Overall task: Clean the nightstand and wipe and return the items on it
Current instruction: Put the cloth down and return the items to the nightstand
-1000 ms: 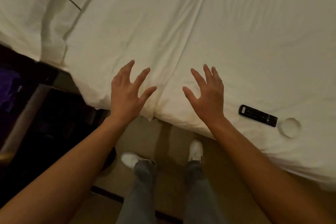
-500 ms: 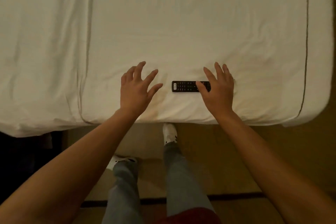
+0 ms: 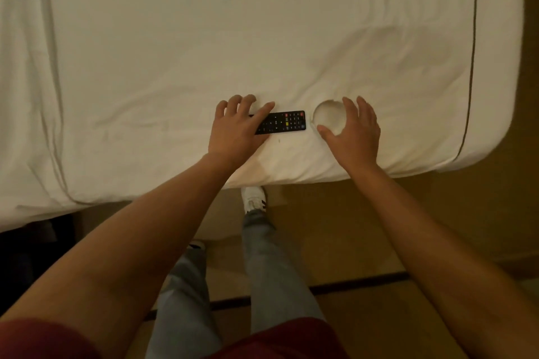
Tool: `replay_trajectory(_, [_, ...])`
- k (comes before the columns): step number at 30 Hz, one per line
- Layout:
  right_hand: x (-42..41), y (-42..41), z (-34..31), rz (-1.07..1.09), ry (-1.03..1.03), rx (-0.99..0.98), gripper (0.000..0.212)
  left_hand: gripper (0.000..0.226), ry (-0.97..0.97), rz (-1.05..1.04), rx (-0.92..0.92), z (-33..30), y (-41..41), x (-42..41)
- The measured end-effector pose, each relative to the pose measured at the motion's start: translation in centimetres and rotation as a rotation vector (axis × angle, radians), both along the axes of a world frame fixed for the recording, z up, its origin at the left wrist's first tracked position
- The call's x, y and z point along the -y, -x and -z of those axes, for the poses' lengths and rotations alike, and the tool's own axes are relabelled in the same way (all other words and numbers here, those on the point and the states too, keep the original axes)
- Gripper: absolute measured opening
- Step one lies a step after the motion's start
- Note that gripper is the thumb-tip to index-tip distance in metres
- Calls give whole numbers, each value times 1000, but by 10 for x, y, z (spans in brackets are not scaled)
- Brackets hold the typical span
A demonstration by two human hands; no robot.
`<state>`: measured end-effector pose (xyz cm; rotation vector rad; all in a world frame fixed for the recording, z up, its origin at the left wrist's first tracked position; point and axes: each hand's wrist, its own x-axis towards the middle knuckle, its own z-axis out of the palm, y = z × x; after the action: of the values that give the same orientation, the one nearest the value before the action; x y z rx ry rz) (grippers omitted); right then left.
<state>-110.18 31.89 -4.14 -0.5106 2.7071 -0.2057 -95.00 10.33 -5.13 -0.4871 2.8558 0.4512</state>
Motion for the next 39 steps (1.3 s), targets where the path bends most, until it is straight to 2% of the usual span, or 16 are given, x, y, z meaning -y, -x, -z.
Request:
replay_trajectory(9, [10,5,5,-32,29,31,89,59,-37,25,23,6,13,-2])
replay_trajectory(15, [16,2,5,-72,-25,12,87,50,-81,0,17,5,13,-2])
replay_trajectory(21, [29,-3,-5,-41,9,-16,85,51,-149,-60,-65,-6,-3,11])
replay_trajectory(31, [82,-31,-35,-39,139,-100,85,56,-65,-257,-194,-27,-75,93])
replay_trajectory(39, [150,-83,-54,-166,193,-96,83,55,4,-349,-197,-45,-156,149])
